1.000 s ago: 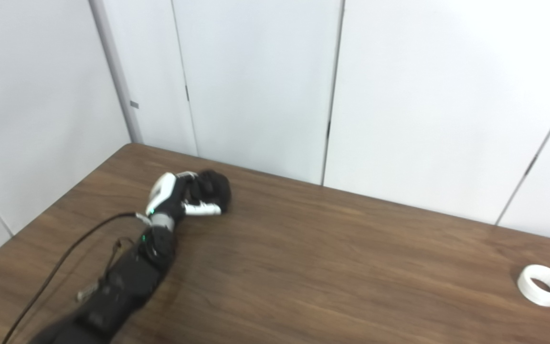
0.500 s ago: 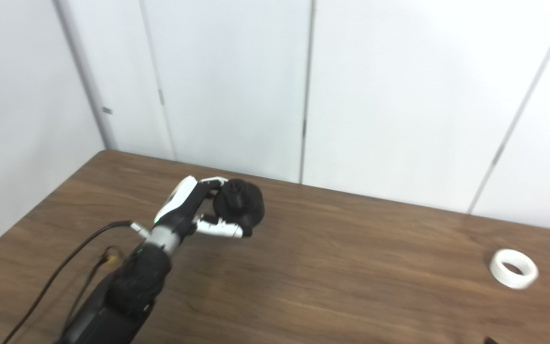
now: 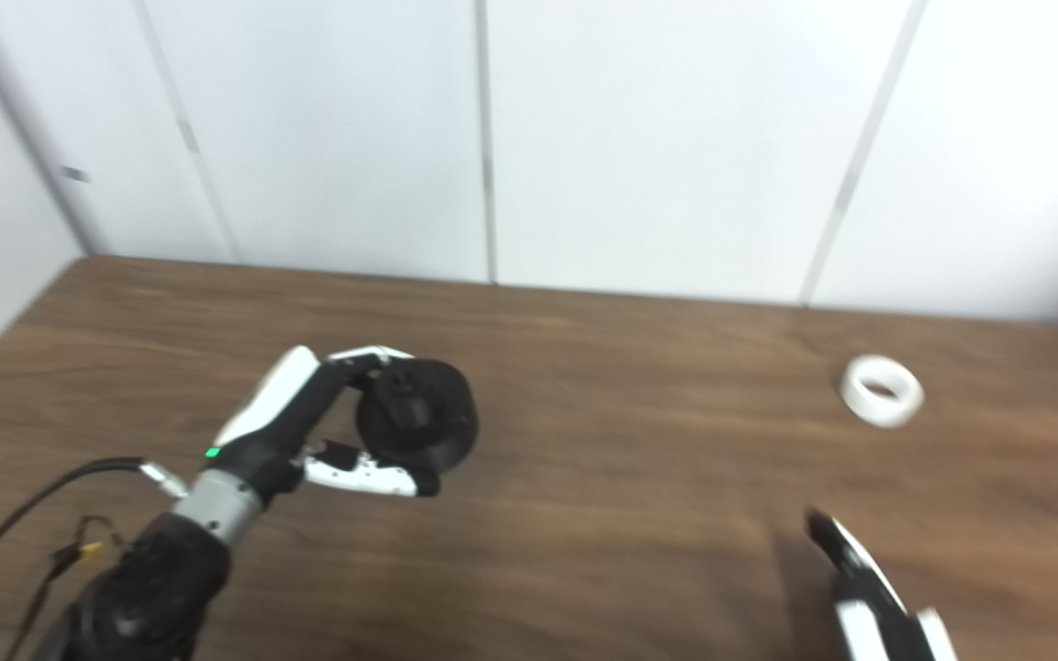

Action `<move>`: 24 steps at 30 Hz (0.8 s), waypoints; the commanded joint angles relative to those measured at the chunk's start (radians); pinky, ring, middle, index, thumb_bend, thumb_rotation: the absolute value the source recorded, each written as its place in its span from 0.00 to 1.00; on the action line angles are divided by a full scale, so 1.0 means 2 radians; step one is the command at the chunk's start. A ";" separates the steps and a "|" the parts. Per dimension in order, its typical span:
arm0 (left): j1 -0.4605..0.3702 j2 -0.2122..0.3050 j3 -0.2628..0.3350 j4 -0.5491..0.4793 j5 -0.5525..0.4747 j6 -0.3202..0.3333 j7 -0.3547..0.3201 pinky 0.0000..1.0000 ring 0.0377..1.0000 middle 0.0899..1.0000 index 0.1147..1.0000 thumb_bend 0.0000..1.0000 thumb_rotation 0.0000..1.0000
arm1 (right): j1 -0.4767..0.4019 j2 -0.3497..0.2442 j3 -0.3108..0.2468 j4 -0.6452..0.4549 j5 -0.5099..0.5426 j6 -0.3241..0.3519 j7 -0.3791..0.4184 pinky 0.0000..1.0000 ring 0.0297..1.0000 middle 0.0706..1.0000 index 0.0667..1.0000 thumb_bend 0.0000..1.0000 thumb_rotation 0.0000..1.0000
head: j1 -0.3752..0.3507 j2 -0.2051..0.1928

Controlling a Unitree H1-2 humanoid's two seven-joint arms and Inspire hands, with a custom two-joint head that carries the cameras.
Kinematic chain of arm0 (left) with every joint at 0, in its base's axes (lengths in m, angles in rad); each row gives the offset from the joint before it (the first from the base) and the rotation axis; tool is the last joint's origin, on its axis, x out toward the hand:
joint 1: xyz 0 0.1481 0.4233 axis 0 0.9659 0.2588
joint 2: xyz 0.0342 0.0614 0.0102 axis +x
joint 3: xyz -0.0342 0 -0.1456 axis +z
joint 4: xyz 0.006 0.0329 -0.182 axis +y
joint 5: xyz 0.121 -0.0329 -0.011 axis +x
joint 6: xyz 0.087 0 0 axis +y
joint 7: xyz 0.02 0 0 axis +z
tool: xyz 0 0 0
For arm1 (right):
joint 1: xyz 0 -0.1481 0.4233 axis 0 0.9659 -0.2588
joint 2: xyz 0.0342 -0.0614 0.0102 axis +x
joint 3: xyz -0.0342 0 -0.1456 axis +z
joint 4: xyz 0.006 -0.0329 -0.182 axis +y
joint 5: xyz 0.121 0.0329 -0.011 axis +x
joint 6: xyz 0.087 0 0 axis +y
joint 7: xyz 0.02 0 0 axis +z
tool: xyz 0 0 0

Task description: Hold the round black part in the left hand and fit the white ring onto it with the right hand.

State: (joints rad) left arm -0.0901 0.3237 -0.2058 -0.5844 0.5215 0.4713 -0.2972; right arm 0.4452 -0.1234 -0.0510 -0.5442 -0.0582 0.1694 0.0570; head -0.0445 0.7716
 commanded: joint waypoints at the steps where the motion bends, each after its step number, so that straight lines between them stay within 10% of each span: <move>1: -0.012 0.003 0.002 -0.025 0.014 -0.006 -0.004 0.81 0.86 0.77 0.41 0.52 0.06 | -0.013 0.016 0.006 -0.023 -0.005 -0.004 -0.007 1.00 0.96 0.90 0.87 0.66 1.00 | -0.008 0.006; 24: 0.082 -0.055 -0.060 -0.005 0.099 -0.113 0.007 1.00 0.88 0.75 0.42 0.52 0.06 | -0.040 0.016 0.030 -0.059 -0.019 0.057 -0.020 1.00 0.96 0.90 0.86 0.66 1.00 | -0.028 0.066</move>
State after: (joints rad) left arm 0.0863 0.2181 -0.3249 -0.5937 0.7078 0.2866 -0.3141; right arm 0.4232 -0.1277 0.0081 -0.6266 -0.0988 0.2877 0.0311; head -0.1012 0.9020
